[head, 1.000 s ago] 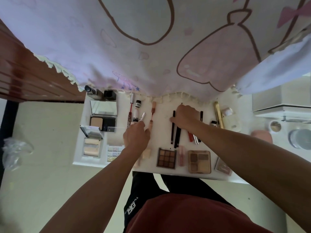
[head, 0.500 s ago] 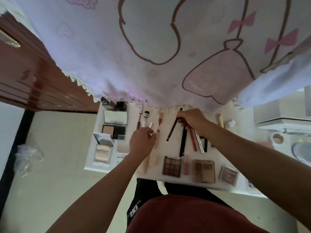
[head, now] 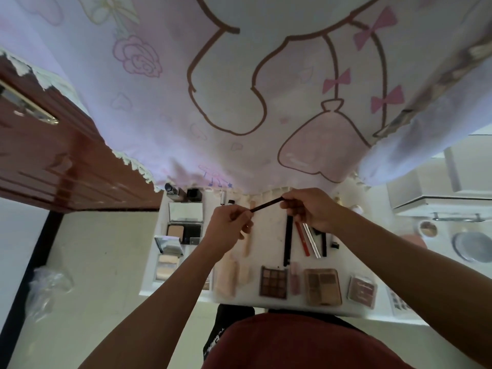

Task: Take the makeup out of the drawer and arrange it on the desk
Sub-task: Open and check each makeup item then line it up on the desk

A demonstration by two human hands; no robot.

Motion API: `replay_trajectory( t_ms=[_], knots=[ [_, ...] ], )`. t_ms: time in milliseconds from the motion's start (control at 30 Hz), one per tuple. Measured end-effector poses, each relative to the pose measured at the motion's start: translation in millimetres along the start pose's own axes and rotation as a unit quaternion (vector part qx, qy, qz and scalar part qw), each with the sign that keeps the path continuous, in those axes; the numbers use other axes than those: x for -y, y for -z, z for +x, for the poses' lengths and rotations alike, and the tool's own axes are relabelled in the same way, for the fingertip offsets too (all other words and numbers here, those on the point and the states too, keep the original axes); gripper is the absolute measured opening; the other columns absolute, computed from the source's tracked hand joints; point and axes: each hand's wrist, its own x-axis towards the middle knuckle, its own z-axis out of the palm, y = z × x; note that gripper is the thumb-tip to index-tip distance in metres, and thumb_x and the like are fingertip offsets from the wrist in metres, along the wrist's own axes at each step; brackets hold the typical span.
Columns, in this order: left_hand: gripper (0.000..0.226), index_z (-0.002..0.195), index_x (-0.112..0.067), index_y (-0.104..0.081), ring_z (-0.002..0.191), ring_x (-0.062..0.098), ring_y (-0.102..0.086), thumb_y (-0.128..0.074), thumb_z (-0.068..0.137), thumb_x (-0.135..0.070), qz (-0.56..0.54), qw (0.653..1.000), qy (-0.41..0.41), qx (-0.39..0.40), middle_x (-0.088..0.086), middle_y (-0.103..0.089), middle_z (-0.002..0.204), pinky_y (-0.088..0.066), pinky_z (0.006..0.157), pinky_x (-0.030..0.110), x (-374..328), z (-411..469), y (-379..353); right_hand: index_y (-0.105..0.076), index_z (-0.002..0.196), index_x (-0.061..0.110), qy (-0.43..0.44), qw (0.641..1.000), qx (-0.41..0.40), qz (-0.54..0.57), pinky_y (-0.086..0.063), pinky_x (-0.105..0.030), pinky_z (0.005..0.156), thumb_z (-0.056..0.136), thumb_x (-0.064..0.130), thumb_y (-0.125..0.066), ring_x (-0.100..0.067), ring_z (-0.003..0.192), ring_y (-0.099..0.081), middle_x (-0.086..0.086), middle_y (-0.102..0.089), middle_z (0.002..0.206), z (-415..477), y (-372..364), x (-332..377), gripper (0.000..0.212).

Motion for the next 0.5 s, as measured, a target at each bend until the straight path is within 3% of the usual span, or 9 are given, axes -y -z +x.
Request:
replay_trajectory(
  t_ms=[167,300,400,500],
  knots=[
    [0.024,0.082,-0.008,-0.064,0.056,0.016,-0.056,-0.047,0.099,-0.010,0.014,1.000,-0.003,0.014,0.004,-0.059,0.062,-0.044,0.051,0.029,-2,0,5,-0.068,0.092,0.004,0.017,0.996,0.045,-0.072,-0.044,-0.021,0.048,0.093,0.018,-0.063,-0.011,0.057,-0.060,-0.008,-0.071,0.077,-9,9,-1,0.015],
    [0.029,0.081,-0.007,-0.058,0.055,0.014,-0.054,-0.042,0.102,-0.015,0.038,0.999,-0.003,0.036,0.004,-0.054,0.063,-0.040,0.051,0.029,-6,0,9,-0.071,0.101,0.004,0.035,0.950,0.122,-0.286,-0.045,-0.022,0.057,0.098,0.019,-0.056,-0.009,0.067,-0.064,-0.006,-0.074,0.086,-21,12,2,0.021],
    [0.031,0.078,-0.007,-0.055,0.051,0.015,-0.051,-0.041,0.103,-0.018,0.053,0.997,0.002,0.060,0.006,-0.053,0.061,-0.038,0.049,0.028,-8,1,9,-0.070,0.104,0.005,0.069,0.922,0.144,-0.352,-0.038,-0.020,0.053,0.102,0.019,-0.050,-0.007,0.055,-0.051,0.002,-0.060,0.065,-28,-3,2,0.025],
    [0.036,0.071,-0.009,-0.049,0.048,0.016,-0.047,-0.040,0.103,-0.022,0.033,0.997,0.016,0.067,0.005,-0.048,0.059,-0.033,0.048,0.028,-10,3,11,-0.070,0.100,0.010,0.170,0.880,0.101,-0.431,-0.032,-0.016,0.050,0.104,0.023,-0.046,-0.003,0.046,-0.038,0.008,-0.042,0.056,-32,-16,-2,0.028]
  ],
)
